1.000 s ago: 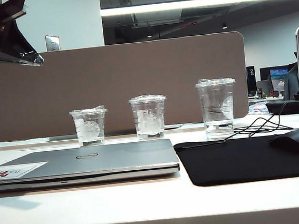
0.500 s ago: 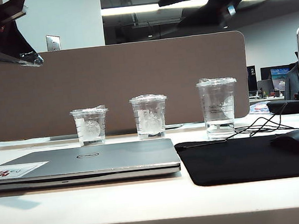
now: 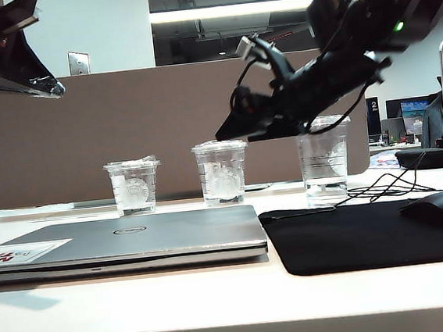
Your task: Pick up the coffee cup on the middle and place it on the right side of the laptop.
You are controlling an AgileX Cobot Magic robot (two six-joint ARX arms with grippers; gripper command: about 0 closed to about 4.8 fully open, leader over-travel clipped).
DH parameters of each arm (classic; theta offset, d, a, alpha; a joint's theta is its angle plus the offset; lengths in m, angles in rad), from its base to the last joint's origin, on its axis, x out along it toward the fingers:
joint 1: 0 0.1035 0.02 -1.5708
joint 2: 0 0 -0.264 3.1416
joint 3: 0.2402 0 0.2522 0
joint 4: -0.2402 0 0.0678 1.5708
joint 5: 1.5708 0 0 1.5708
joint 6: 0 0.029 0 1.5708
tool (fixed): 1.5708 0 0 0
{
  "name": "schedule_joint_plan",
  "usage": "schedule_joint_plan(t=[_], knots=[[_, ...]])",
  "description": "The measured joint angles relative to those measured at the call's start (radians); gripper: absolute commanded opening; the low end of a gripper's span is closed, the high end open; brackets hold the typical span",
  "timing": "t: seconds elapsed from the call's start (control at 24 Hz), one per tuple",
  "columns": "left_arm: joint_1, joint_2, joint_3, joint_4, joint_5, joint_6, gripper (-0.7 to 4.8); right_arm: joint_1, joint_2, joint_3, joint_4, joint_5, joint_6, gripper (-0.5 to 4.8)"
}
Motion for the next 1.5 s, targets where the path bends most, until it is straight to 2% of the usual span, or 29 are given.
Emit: schedule_joint_plan(t=[0.25,0.46,0.58,1.29,1.5], knots=[[0.000,0.000,0.000,0.000,0.000,0.000,-0.05,0.010,0.146,0.111,0.037,0.077,0.004,4.79],[0.000,0.000,0.000,0.000,0.000,0.000,-0.05,0.013,0.214,0.163,0.081,0.084,0.037,4.79],[0.000,0.000,0.000,0.000,0.000,0.000,-0.05,0.016,0.253,0.192,0.120,0.146,0.060,4.79],[0.000,0.000,0.000,0.000,0.000,0.000,-0.05,0.017,0.411,0.344,0.194,0.152,0.171,4.79],[0.000,0.000,0.000,0.000,0.000,0.000,-0.05,0.018,0.423,0.347,0.211,0.110,0.172,4.79]])
